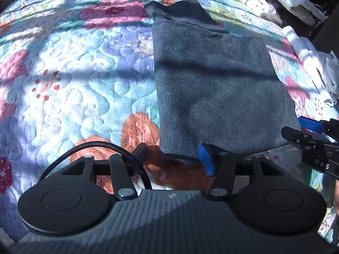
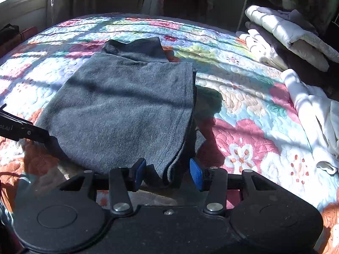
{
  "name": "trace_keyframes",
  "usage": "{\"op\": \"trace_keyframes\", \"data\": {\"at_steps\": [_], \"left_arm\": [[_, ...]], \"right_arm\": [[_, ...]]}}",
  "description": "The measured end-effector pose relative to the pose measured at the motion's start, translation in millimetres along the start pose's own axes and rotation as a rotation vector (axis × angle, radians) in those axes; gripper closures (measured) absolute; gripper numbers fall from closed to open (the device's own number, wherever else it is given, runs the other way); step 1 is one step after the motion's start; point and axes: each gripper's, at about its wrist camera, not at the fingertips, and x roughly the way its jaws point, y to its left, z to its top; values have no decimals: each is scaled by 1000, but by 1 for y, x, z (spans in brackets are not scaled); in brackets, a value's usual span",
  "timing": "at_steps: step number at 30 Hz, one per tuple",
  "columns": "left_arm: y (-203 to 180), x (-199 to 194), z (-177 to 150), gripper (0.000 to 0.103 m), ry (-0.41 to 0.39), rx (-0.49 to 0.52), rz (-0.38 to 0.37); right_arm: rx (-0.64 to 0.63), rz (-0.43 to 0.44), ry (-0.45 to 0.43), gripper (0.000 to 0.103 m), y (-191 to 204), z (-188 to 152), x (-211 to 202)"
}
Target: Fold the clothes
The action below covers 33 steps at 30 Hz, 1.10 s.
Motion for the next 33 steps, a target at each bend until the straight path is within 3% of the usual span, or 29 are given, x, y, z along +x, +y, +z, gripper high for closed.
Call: {"op": "trace_keyframes", "data": {"at_steps": [4, 8, 16, 19, 20, 23, 26, 29, 30, 31, 32, 33], "left_arm": [[6, -9, -5, 49, -12, -4, -26], [14, -23, -8, 67, -51, 13, -86], [22, -8, -6, 64, -73, -69, -226], [25, 0, -4, 71, -61, -80, -250], [26, 1, -3, 80, -59, -90, -254], [29, 6, -2, 80, -52, -121, -267], [32, 10, -1, 80, -44, -152, -280], [35, 15, 1, 73, -37, -183, -292], [36, 16, 1, 73, -34, -193, -297], [37, 17, 2, 73, -32, -203, -301], [38, 19, 2, 76, -29, -214, -305], [39, 20, 3, 80, -27, -224, -309]], "right_arm": [[121, 69, 16, 45, -15, 1, -4], [258, 143, 27, 43, -33, -4, -12], [517, 317, 18, 36, -64, -29, 2], [600, 371, 37, 33, -65, -38, 19], [614, 378, 31, 32, -64, -40, 23], [632, 407, -8, 20, -59, -41, 30], [586, 420, -55, 19, -51, -36, 36], [561, 416, -109, 31, -46, -31, 43], [576, 413, -121, 46, -47, -31, 45], [581, 420, -123, 75, -47, -30, 46], [579, 436, -117, 83, -47, -29, 47], [568, 438, -125, 83, -46, -28, 44]]}}
